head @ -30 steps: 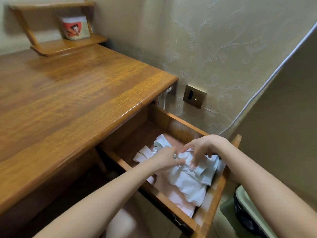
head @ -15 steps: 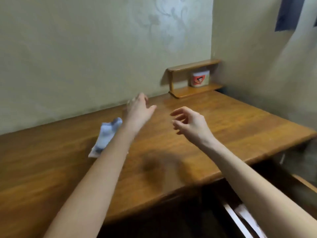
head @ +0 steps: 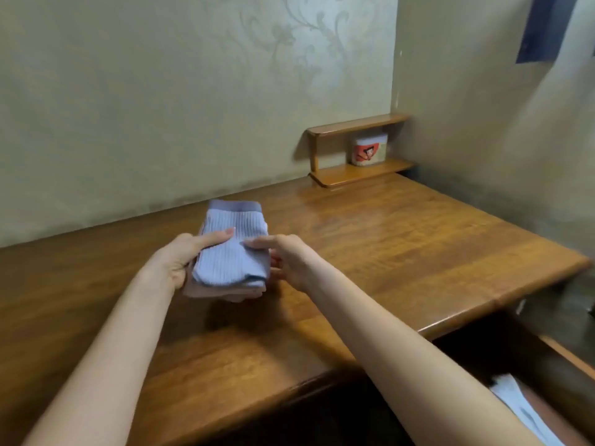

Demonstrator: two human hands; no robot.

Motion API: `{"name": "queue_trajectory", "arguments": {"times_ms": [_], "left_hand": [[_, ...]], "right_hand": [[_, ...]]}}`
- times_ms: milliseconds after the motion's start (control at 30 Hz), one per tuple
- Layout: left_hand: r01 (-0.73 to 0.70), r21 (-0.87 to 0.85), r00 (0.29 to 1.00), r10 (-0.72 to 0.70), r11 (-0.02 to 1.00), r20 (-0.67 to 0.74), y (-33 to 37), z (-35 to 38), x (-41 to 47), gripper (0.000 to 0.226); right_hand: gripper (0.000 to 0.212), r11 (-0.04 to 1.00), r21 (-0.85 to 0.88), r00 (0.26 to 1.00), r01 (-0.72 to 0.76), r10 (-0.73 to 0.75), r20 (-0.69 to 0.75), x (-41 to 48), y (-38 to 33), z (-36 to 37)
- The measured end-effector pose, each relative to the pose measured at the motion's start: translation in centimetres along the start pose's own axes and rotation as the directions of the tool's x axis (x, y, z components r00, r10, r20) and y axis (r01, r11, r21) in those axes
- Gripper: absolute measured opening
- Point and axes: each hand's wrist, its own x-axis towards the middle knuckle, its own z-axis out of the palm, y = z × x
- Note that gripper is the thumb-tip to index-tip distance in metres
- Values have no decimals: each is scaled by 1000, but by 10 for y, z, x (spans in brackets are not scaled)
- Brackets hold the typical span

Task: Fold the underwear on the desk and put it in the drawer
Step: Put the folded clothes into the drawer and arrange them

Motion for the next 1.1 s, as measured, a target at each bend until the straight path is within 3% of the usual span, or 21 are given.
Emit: {"name": "queue_trajectory", "arguments": {"times_ms": [100,167,233,300,433,500,533,600,633,733,800,833,867,933,967,1100], "left_hand": [[-174,-108,958,194,979,213,6,68,-35,37],[-286,-170,887,328,943,326,2,119,-62,29],[-382,-224,789,443,897,427,-11,170,-84,46],[-384,-275,729,472,882,495,-33,216,-104,59],[-303,-183,739,352,935,574,-94,289,-126,63],[-201,-57,745,191,978,639,-124,312,-117,63],[-183,90,743,77,979,665,-135,319,-112,65],[-316,476,669,-164,821,725,-159,324,-99,70],[-362,612,673,-257,704,694,-171,323,-95,62],[-498,806,756,-295,320,584,-191,312,-89,50],[-553,819,785,-234,154,574,-188,307,-87,45],[-549,823,806,-169,144,567,-185,308,-85,44],[-510,832,837,-95,219,538,-179,309,-83,45],[-328,738,894,-58,590,444,-156,309,-83,44],[-292,639,873,-74,712,481,-150,309,-81,43],[-504,590,812,112,630,573,-161,305,-67,61]], "right_hand": [[65,977,-122,984,174,-177,-9,-57,-18,-64],[53,958,-112,964,264,-266,4,-100,-26,-110],[39,943,-103,947,317,-320,-13,-143,-27,-155],[38,942,-115,942,316,-325,-78,-184,-22,-195],[28,954,-277,958,118,-183,-220,-232,10,-265],[35,936,-347,941,-59,-64,-334,-236,37,-294],[40,929,-343,916,-139,-11,-402,-234,52,-306],[42,933,-276,848,-233,56,-527,-224,79,-326],[39,935,-239,813,-263,82,-576,-217,89,-333],[40,927,-95,756,-364,234,-612,-196,112,-341],[46,892,89,713,-444,411,-568,-184,124,-335],[47,872,188,692,-452,476,-543,-180,129,-329],[45,864,270,690,-425,502,-521,-175,135,-325],[44,865,340,724,-370,497,-478,-167,147,-318],[45,859,355,748,-368,501,-436,-165,150,-315],[31,830,290,817,-476,540,-205,-162,150,-310]]}}
